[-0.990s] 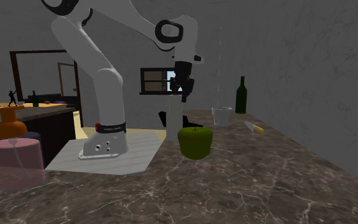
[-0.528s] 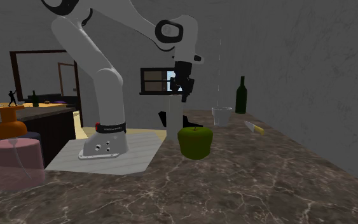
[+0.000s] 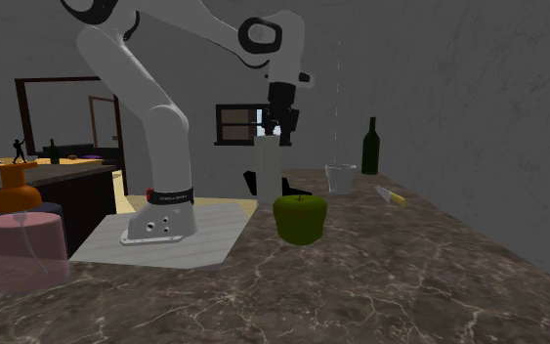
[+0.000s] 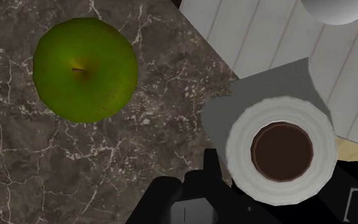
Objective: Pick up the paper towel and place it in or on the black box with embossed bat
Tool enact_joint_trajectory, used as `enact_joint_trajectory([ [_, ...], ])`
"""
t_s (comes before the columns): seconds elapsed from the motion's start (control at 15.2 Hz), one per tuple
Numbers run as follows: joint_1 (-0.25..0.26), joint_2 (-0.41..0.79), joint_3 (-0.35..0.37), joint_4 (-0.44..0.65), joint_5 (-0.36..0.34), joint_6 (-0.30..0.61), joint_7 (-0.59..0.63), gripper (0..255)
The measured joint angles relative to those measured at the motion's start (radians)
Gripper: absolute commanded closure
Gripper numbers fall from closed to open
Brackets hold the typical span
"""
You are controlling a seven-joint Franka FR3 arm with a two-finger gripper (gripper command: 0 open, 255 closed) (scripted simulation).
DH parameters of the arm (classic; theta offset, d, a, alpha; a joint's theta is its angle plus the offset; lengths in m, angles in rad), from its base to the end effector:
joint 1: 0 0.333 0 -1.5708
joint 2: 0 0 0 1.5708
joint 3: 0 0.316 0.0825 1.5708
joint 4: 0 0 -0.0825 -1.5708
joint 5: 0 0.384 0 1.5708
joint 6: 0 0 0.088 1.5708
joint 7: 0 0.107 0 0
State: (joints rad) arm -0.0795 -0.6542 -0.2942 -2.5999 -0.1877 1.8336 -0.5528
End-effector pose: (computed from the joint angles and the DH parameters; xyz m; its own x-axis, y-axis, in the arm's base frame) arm 0.3116 -0.1386 0.4437 0.9460 0.3065 -0.1054 0.3005 -0.9513 -0.0696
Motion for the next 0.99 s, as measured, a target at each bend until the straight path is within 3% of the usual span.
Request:
enact_joint_trajectory([
  [0.99,0.009,-0.026,0.033,0.185,0.025,-0.211,-0.004,255],
])
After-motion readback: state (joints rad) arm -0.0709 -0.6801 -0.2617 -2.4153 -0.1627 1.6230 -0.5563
